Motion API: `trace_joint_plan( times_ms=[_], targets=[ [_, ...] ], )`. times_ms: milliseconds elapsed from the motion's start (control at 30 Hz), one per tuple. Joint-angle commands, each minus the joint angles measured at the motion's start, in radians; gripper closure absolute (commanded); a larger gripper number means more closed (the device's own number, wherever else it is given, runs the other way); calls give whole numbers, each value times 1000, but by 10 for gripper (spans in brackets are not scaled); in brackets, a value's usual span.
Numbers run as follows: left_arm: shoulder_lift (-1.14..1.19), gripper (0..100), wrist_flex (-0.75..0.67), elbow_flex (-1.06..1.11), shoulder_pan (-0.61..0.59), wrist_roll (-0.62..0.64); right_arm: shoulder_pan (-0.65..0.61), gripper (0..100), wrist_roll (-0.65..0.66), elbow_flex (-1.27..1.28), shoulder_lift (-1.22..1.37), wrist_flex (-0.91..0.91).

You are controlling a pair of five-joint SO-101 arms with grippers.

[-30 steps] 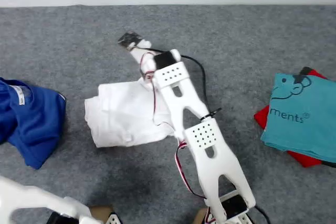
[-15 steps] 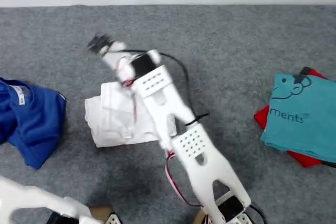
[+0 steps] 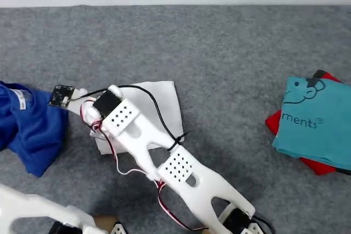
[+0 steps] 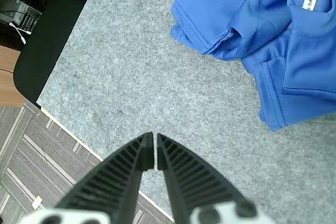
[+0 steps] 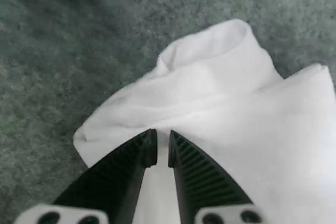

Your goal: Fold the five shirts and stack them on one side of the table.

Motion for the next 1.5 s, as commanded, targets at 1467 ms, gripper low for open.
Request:
trace_joint_plan(
  times_ms=[1467],
  targets=[
    [-21, 980, -15, 22, 2, -9, -142, 760, -273, 543, -466, 48]
  ],
)
